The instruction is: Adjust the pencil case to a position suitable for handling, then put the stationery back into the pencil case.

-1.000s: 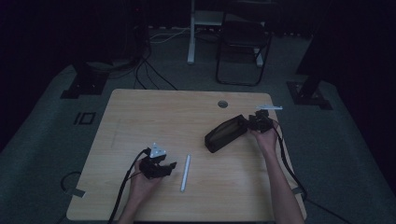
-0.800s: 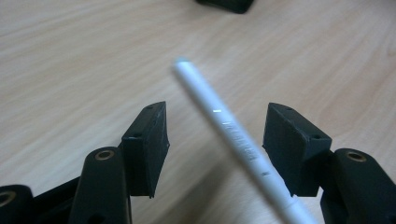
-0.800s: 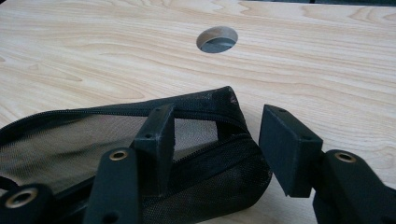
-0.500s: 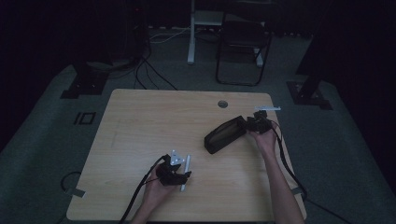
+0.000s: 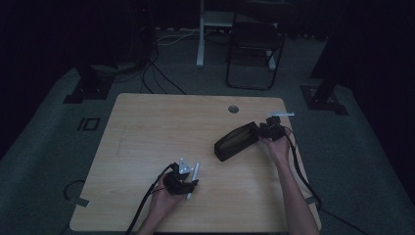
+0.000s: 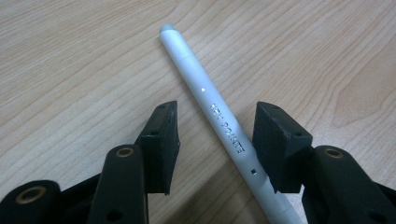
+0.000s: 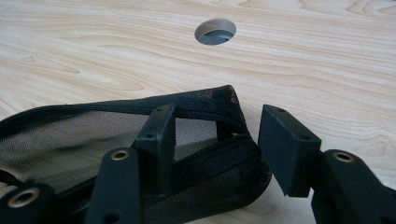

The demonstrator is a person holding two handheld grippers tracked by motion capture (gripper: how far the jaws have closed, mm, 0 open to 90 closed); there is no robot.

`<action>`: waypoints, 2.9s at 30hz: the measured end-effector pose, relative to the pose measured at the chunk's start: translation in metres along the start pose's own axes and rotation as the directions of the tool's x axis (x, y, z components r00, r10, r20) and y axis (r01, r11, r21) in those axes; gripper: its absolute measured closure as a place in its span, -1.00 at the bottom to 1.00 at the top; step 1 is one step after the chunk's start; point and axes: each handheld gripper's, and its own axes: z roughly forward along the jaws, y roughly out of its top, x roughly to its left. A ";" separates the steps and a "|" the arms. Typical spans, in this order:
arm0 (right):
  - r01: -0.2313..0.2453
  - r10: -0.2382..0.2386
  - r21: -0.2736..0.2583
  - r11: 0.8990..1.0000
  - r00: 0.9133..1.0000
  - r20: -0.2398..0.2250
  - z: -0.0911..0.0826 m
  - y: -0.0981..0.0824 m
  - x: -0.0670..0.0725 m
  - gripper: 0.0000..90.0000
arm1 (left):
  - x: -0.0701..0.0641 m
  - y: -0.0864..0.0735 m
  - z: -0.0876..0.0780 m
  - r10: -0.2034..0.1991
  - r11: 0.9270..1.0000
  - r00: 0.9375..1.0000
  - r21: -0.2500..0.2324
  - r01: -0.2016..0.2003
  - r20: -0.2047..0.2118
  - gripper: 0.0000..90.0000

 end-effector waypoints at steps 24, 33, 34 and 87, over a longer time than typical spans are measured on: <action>0.031 -0.029 0.008 0.999 0.991 -0.131 -0.011 -0.022 0.049 0.04 | 0.002 -0.004 -0.003 0.002 1.000 0.999 0.004 -0.002 -0.040 0.14; 0.023 -0.021 0.004 1.000 0.982 -0.187 -0.012 -0.031 0.068 0.09 | 0.010 -0.010 -0.010 -0.007 1.000 0.997 0.009 0.007 -0.079 0.37; 0.028 -0.027 0.000 1.000 0.982 -0.187 -0.012 -0.032 0.071 0.09 | 0.012 -0.010 -0.011 -0.006 1.000 0.996 0.011 0.007 -0.084 0.39; 0.345 -0.334 -0.010 0.939 0.900 -0.280 -0.017 -0.069 0.107 -0.29 | 0.077 -0.046 -0.044 -0.101 0.994 0.969 0.007 0.105 -0.224 0.69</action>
